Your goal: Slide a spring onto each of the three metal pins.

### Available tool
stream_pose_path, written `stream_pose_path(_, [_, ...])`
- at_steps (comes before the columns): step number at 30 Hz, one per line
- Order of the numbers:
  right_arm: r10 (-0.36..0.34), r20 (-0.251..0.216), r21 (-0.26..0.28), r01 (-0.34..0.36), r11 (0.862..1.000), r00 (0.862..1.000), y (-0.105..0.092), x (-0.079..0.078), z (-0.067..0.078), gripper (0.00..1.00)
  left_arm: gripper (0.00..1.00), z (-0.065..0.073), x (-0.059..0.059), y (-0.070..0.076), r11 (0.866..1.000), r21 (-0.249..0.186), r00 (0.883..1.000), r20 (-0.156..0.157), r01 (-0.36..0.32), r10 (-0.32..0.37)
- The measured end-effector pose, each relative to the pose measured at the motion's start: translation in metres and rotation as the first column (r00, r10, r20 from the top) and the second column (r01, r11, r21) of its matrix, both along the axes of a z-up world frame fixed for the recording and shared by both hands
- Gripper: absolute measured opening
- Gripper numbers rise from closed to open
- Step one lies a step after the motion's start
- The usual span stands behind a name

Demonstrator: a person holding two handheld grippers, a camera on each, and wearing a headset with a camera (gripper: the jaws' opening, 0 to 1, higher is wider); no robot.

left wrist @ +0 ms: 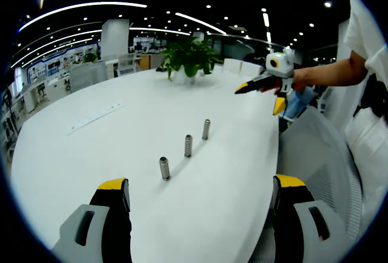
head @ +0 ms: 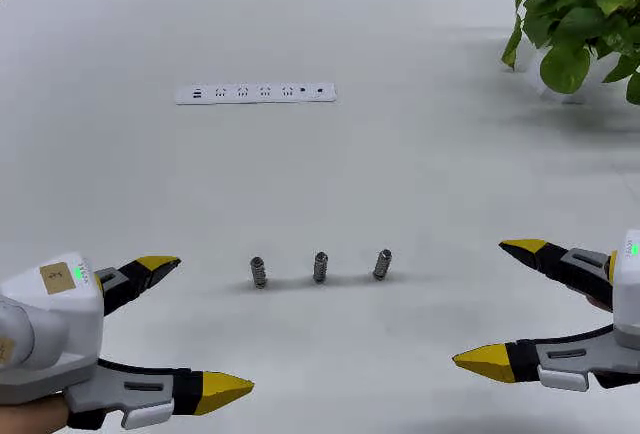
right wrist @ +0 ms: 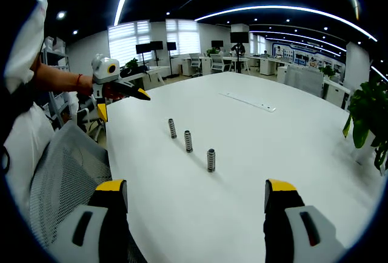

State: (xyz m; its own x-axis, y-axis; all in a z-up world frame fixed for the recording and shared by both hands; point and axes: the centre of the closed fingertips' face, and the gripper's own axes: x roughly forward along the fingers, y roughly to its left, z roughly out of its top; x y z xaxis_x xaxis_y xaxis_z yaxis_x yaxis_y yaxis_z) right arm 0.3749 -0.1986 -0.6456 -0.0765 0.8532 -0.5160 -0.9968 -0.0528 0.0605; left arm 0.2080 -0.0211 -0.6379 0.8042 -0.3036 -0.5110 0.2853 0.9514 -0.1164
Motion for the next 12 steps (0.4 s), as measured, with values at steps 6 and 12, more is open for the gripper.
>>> stream_pose_path(6, [-0.002,-0.002,0.001,0.002,1.0,1.0,-0.0002,-0.0012,-0.0001,0.94,1.0,-0.0008,0.0002,0.0006,1.0,-0.002,1.0,0.001,0.0,0.0])
stream_pose_path(12, [-0.003,-0.005,0.001,0.003,1.0,1.0,-0.0001,-0.0014,-0.0001,0.94,1.0,0.0002,0.0015,-0.0023,1.0,-0.008,1.0,0.003,0.002,-0.002])
